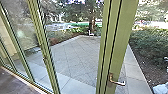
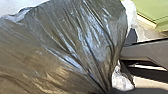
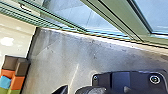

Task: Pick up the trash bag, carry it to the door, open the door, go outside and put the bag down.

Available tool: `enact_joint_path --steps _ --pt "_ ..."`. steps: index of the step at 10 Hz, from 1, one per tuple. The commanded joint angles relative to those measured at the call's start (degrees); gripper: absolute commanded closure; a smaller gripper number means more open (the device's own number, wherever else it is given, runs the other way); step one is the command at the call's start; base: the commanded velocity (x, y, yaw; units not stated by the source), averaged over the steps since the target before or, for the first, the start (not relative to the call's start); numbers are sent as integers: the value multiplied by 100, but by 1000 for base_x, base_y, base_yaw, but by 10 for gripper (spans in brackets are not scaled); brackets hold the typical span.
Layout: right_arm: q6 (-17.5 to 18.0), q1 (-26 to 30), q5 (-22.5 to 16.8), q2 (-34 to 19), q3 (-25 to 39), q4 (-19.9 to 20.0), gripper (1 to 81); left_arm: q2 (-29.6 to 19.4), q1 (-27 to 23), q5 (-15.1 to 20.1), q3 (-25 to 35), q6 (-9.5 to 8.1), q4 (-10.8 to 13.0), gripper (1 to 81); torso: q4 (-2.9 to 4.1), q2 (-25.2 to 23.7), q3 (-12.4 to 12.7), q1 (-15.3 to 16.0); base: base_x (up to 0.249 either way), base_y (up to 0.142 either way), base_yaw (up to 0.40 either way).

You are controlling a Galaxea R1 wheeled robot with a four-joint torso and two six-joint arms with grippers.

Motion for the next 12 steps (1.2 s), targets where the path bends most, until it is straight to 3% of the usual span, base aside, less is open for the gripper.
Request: enact_joint_path --steps 1,6,9,12 --pt "205 857 -517 -323 -153 361 10 3 -162 358 28 15 -9 811 0 0 0 0 0 0 0" --pt "908 1718 -1123 -191 -505 387 10 29 -162 358 28 6 9 811 0 0 0 0 0 0 0" --pt "1497 2262 -1352 2 -716 387 10 55 -162 358 19 15 9 811 0 0 0 0 0 0 0" --pt "1873 2439 -1431 291 -1093 378 10 64 -178 358 -42 6 1 811 0 2 -2 0 0 0 0"
